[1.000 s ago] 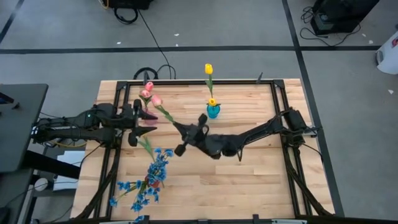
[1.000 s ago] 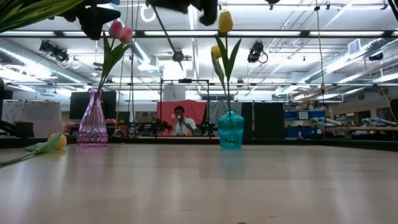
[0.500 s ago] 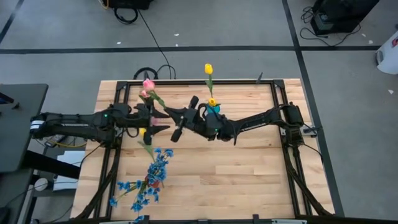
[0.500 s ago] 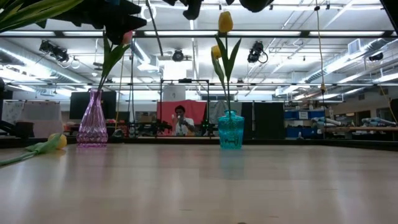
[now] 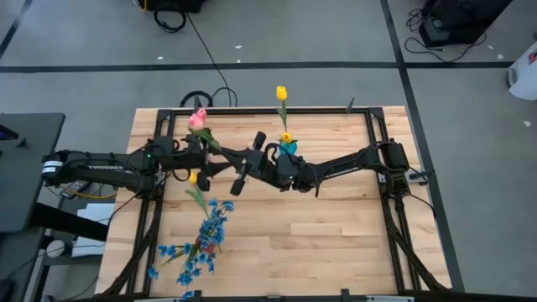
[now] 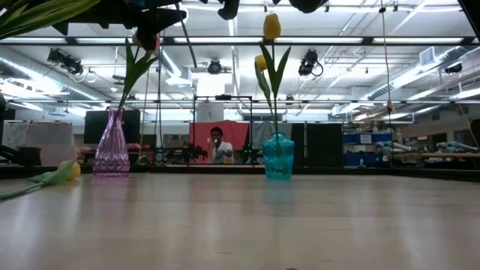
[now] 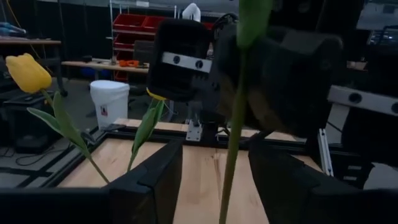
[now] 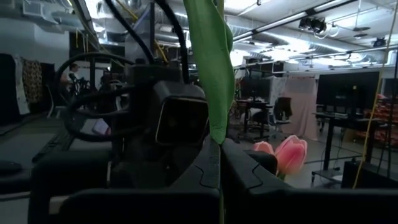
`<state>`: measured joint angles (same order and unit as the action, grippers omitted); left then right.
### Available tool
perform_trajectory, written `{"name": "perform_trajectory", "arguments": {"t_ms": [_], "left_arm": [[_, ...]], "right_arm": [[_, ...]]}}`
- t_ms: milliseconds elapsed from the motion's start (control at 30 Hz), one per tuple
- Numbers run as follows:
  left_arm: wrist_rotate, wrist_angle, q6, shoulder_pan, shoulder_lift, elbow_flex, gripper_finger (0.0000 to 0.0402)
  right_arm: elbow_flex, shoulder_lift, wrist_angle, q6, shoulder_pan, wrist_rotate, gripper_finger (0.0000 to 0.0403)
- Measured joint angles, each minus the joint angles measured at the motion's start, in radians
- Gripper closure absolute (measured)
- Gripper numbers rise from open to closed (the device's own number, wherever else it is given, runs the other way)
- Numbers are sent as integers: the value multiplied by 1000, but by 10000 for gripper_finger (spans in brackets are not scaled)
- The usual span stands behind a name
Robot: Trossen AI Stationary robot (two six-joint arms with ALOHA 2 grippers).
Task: Sort flowers into vase by color
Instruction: Put the pink tulip into the violet vase
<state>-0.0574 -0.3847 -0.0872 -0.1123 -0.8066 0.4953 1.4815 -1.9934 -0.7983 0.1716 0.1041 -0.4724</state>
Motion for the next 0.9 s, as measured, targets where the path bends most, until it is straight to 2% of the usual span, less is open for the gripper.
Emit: {"name": "perform_trajectory", "arguments": {"t_ms": [233,433,700,900], "left_arm": [[-1,5,9,0,2,0,282],[-53,24,52,1,3,0,386],[-57,41,43,1,21,-1,392],[-27,158,54,-1,160,-2,393]], "right_arm": [[0,0,37,17,18,-32,396],[0,0,84,5,22,-35,384],[0,10,141,-58,41,-41,316],[0,90,335,-108,78,-107,283]]}}
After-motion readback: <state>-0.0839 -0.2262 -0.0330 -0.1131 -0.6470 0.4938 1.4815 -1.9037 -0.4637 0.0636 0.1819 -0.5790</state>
